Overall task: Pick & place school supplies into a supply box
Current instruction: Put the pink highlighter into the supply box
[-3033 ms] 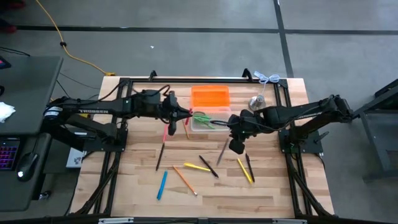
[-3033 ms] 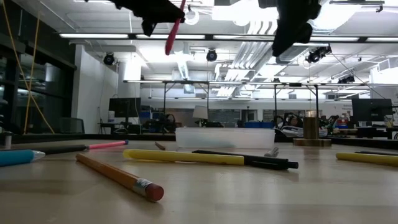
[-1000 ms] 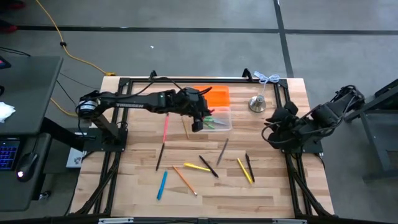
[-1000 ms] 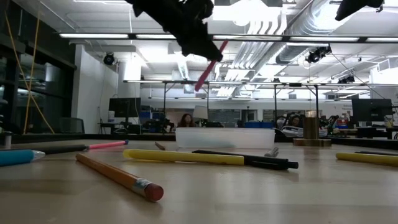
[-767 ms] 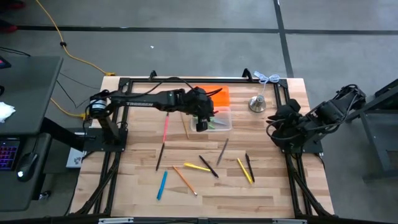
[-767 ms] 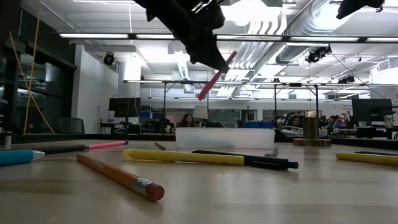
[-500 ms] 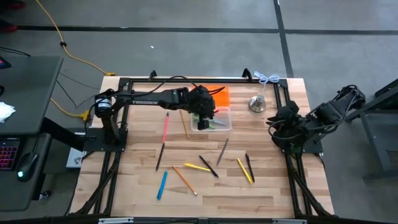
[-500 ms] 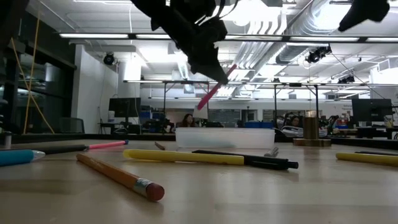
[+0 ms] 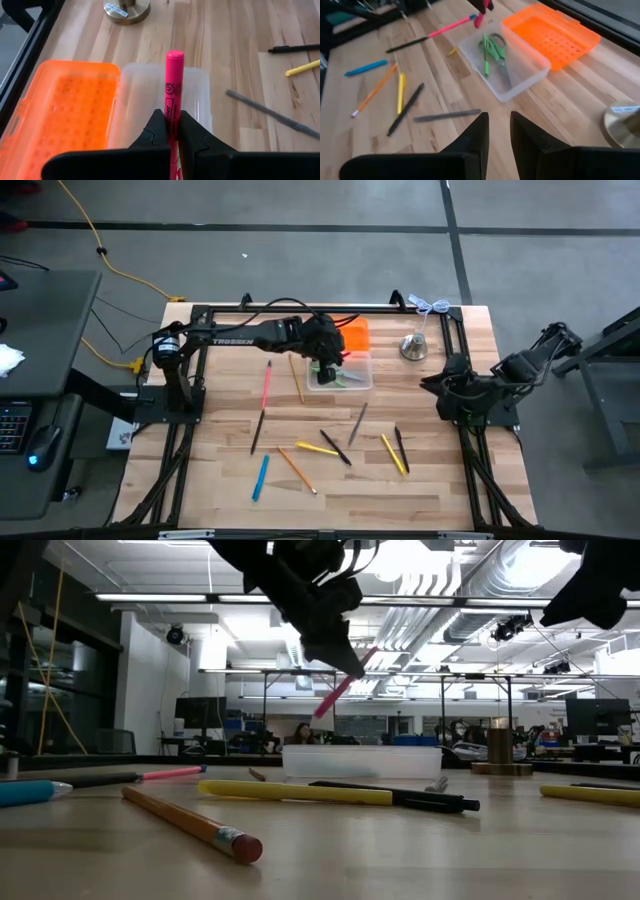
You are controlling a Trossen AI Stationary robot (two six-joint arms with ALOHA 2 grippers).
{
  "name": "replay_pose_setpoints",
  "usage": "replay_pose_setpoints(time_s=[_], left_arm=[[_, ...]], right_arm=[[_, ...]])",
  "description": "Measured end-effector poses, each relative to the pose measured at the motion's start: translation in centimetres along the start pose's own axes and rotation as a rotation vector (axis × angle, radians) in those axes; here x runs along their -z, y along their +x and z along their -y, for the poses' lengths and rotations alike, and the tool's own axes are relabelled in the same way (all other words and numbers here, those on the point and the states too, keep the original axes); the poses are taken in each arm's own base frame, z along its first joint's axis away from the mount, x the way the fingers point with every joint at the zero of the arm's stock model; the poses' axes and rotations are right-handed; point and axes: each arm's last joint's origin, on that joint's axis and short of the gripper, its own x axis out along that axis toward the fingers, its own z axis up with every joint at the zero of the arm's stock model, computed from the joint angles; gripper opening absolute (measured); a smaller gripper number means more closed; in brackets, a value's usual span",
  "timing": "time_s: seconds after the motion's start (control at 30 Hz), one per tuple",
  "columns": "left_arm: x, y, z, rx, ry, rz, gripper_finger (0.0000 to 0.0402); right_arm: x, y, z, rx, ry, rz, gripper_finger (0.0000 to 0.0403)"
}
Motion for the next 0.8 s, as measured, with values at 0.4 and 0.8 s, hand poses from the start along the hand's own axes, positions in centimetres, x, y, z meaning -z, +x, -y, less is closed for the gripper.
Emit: replay_pose_setpoints(time_s=[0.4, 0.8], left_arm=[[-0.3, 0.1, 0.0, -0.001, 0.001, 0.006, 0.0034], [-2.9, 3.8, -0.7, 0.011, 0.081, -0.202, 0.0040]], right_arm=[[1.7, 1.2, 0.6, -0.097, 0.029, 0.110, 0.0055], [2.4, 1.9, 0.5, -0.128, 0.024, 0.145, 0.0055]])
